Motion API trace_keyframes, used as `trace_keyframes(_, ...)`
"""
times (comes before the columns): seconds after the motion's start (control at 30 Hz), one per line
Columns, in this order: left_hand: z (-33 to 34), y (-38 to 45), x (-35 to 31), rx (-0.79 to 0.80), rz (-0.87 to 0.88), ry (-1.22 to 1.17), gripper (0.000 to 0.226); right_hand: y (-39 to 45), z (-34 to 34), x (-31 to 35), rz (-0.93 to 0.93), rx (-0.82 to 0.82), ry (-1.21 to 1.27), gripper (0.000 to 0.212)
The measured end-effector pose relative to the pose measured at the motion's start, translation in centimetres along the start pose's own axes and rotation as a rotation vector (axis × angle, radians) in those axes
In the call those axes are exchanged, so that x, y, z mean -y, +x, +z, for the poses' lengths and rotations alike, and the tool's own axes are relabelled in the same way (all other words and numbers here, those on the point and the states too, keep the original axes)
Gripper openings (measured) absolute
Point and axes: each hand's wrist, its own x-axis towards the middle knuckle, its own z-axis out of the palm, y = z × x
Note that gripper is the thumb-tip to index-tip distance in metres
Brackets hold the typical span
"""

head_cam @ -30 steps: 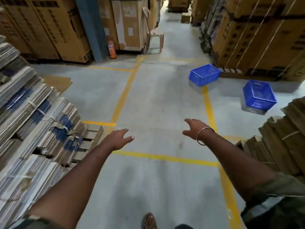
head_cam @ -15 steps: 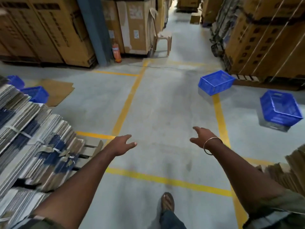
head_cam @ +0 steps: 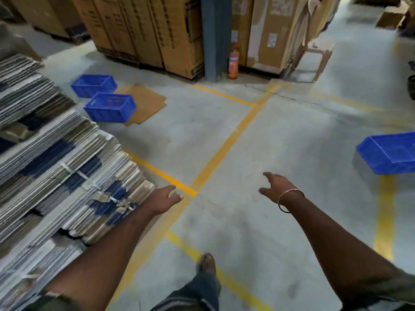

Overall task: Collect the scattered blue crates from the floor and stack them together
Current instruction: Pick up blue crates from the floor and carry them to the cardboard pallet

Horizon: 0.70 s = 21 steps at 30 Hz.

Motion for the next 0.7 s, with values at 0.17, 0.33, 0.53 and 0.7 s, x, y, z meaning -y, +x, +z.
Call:
trace_keyframes(0.17, -4.4, 9.4, 1.3, -0.05, -0.084, -0.126, 0.067, 12.5, -1.8, 6.3, -0.079, 0.057, -0.037, 0.071)
trace_keyframes(0.33, -10.4, 18.4, 1.5, -0.039, -0.128, -0.168, 0.082, 23.1, -5.3, 12.6, -0.121, 0.102, -0.084, 0.072)
trace_keyframes(0.53, -16.5, 27.6, 1.5, -0.084, -0.148, -0.221, 0.077, 34.6, -8.1, 19.2, -0.201, 0.11, -0.109, 0.07)
trace_keyframes(0.7, -20.4, 36.2, 2.2, -0.077, -0.195, -0.22, 0.079, 45.2, -9.0, 23.5, -0.261, 0.147, -0.11, 0.071)
